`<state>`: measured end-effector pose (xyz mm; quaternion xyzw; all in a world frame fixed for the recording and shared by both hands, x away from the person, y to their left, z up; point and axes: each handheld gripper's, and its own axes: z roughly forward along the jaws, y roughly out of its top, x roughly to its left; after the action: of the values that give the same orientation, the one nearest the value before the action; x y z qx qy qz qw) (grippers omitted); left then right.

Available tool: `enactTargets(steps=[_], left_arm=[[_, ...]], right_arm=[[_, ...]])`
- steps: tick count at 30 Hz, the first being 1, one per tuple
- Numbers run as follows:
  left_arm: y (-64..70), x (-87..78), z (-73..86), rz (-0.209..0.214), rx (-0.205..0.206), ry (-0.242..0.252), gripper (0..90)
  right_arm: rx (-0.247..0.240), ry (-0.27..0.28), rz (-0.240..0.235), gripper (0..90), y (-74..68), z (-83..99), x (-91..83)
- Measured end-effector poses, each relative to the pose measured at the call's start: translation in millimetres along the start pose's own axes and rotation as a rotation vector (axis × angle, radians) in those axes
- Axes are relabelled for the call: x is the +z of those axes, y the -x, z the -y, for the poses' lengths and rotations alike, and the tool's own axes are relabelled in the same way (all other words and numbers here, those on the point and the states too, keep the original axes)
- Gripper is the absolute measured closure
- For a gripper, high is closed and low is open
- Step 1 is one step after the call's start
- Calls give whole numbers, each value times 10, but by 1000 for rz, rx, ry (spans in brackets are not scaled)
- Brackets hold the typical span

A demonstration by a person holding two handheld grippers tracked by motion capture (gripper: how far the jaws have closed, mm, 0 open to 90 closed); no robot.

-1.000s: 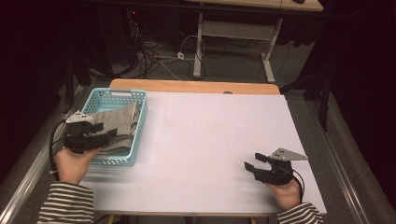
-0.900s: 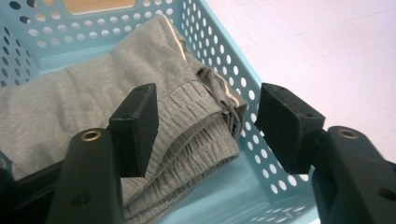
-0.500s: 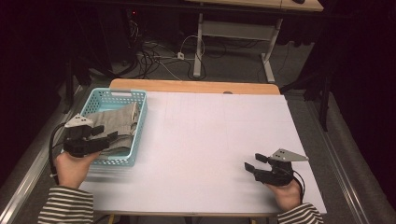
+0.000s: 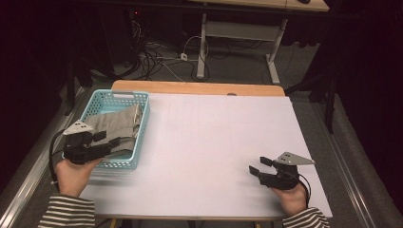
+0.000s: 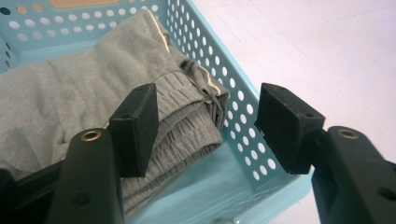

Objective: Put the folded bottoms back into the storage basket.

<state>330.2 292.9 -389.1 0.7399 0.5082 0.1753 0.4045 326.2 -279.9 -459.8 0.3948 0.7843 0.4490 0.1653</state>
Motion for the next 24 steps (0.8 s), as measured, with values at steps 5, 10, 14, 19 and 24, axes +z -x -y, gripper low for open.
enactTargets(steps=[5,10,14,19,24], left_arm=[[2,-15,30,9,-5,4,373],[6,-24,60,12,-5,7,374],[5,-33,80,15,-7,10,374],[13,-39,114,21,-5,9,374],[17,-45,146,22,-4,11,366]], right_arm=[[0,2,1,371,-3,3,-4],[0,2,0,372,-4,4,-9],[0,3,1,371,-5,7,-13],[0,3,0,372,-6,8,-15],[-1,2,0,371,-6,10,-19]])
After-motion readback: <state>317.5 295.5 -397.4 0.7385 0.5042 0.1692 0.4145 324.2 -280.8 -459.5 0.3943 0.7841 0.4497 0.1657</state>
